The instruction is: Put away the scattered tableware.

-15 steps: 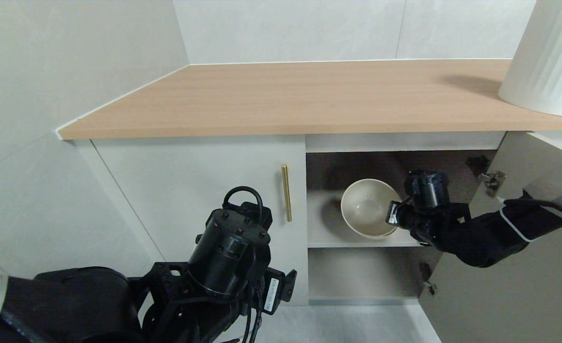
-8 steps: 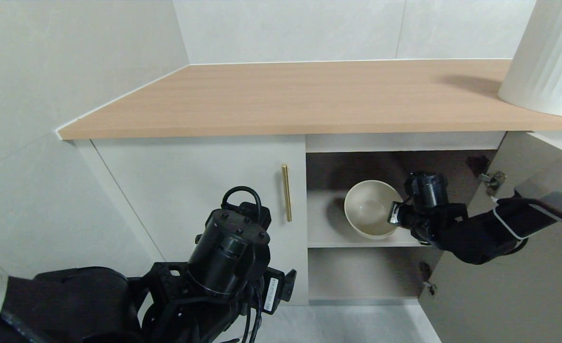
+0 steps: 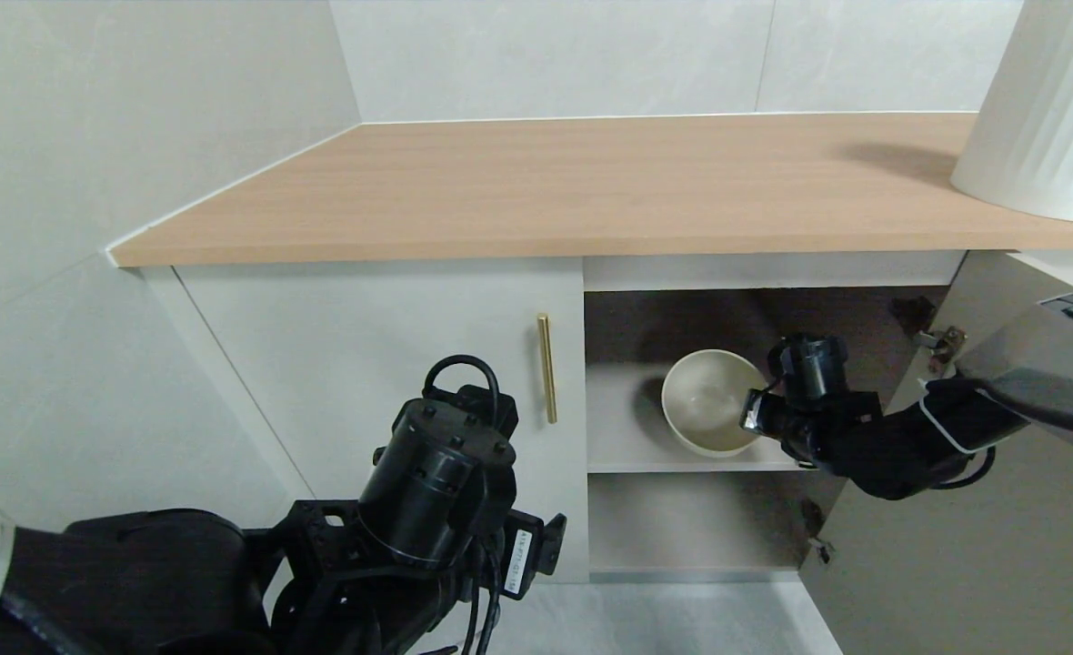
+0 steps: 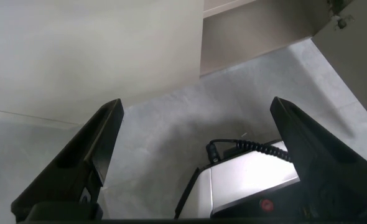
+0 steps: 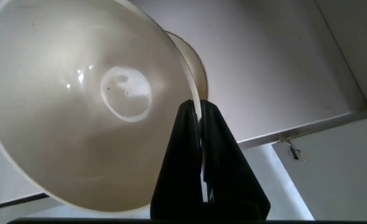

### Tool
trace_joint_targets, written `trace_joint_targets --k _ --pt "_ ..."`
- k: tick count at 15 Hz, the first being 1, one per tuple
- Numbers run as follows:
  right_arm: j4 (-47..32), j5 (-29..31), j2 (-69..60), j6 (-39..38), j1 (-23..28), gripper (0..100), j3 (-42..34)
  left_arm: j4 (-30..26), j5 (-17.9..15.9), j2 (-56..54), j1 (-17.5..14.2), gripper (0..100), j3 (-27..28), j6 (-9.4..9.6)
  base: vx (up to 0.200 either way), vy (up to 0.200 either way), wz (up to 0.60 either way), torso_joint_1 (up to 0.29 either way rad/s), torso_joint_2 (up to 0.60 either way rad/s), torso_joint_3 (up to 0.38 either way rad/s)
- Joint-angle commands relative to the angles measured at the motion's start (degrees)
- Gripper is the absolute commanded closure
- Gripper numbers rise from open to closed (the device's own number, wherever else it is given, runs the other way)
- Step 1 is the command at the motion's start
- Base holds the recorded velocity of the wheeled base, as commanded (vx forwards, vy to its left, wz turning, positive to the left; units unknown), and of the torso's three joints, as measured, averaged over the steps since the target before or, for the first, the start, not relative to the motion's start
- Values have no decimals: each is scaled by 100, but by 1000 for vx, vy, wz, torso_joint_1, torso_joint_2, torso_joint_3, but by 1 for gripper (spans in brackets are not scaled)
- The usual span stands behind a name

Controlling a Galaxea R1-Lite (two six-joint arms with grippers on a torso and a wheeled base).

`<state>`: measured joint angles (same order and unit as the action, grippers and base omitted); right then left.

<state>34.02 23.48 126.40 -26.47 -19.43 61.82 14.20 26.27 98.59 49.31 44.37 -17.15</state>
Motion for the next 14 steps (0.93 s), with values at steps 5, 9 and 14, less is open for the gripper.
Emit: trace_joint_targets --k 5,9,14 --pt "-1 -1 121 1 45 100 32 4 1 3 0 0 -8 -7 0 0 0 0 0 0" --pt "-1 8 165 1 36 100 50 4 1 -6 0 0 -8 -16 0 0 0 0 0 0" --pt "-1 8 192 1 36 100 58 4 10 -6 0 0 -8 -16 0 0 0 0 0 0"
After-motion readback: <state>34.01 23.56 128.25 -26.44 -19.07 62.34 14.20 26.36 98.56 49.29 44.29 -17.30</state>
